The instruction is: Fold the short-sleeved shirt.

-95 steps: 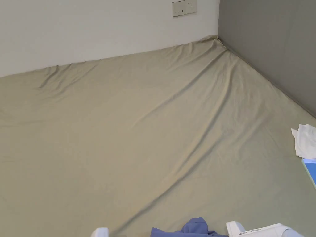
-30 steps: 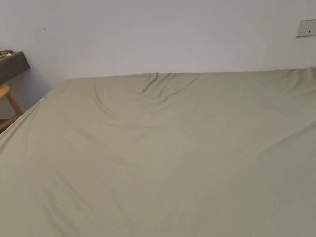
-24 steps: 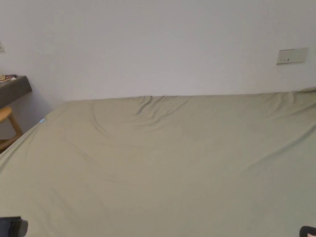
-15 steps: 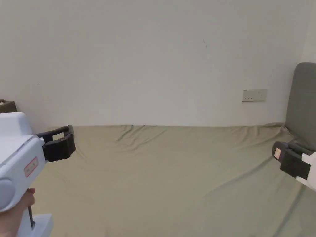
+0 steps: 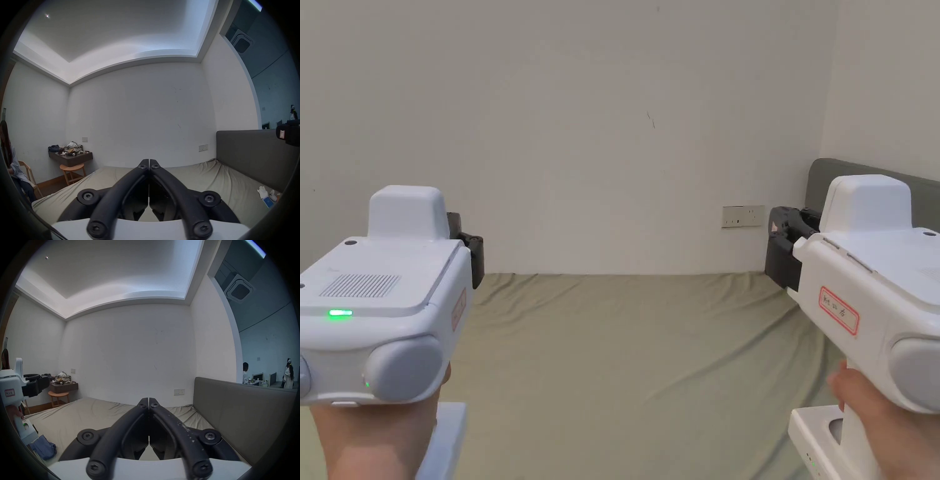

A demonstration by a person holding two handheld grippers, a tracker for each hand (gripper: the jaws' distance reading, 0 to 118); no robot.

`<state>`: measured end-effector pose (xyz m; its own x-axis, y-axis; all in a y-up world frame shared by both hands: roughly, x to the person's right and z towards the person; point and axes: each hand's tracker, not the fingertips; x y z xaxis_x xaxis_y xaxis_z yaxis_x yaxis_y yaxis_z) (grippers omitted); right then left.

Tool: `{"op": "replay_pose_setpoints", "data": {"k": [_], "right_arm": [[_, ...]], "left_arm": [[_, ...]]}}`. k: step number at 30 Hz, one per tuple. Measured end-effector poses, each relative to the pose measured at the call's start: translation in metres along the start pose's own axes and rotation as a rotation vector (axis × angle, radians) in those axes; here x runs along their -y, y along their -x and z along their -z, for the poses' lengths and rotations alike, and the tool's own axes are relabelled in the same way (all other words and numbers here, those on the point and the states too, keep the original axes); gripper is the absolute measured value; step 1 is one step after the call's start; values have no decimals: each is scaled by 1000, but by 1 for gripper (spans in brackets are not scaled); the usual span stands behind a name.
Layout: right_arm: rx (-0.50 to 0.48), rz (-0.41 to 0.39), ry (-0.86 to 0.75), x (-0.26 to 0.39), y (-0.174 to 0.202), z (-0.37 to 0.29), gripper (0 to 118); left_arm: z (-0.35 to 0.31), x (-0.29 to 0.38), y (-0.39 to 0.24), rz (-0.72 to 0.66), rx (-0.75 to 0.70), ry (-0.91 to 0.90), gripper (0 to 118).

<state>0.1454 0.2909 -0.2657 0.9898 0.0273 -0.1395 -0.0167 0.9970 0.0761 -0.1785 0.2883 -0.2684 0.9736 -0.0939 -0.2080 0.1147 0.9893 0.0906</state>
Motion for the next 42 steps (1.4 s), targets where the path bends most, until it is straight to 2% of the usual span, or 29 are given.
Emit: {"op": "replay_pose_setpoints", "data": {"k": [25,29,30,31,32,34,35,36,37,42], "right_arm": [[-12,-11,-24,-17,10,-24,0],[-10,-4,-11,-17,9,-22,6],[-12,-7,-11,-16,9,-21,21],[-9,-16,-6,-15,10,-20,34],[-9,-19,0,-15,8,-20,43],[-15,-25,12,-14,8,-19,71],[-12,-23,12,-13,8,-18,88],[-9,-21,14,-12,8,-17,117],[-3,-21,17,-11,8,-17,118],[34,-53,-1,-11,11,-17,118]], "left_arm": [[-31,-20,11,-7,6,5,0],[-31,-21,11,-8,25,14,19],[-31,-21,10,-4,26,27,47],[-28,-20,11,-2,26,36,66],[-28,-20,11,-1,29,40,74],[-30,-19,9,0,34,41,79],[-28,-19,9,0,30,40,87],[-27,-18,8,-2,26,46,107],[-27,-18,8,-6,26,52,118],[-26,-15,4,11,24,49,118]]}}
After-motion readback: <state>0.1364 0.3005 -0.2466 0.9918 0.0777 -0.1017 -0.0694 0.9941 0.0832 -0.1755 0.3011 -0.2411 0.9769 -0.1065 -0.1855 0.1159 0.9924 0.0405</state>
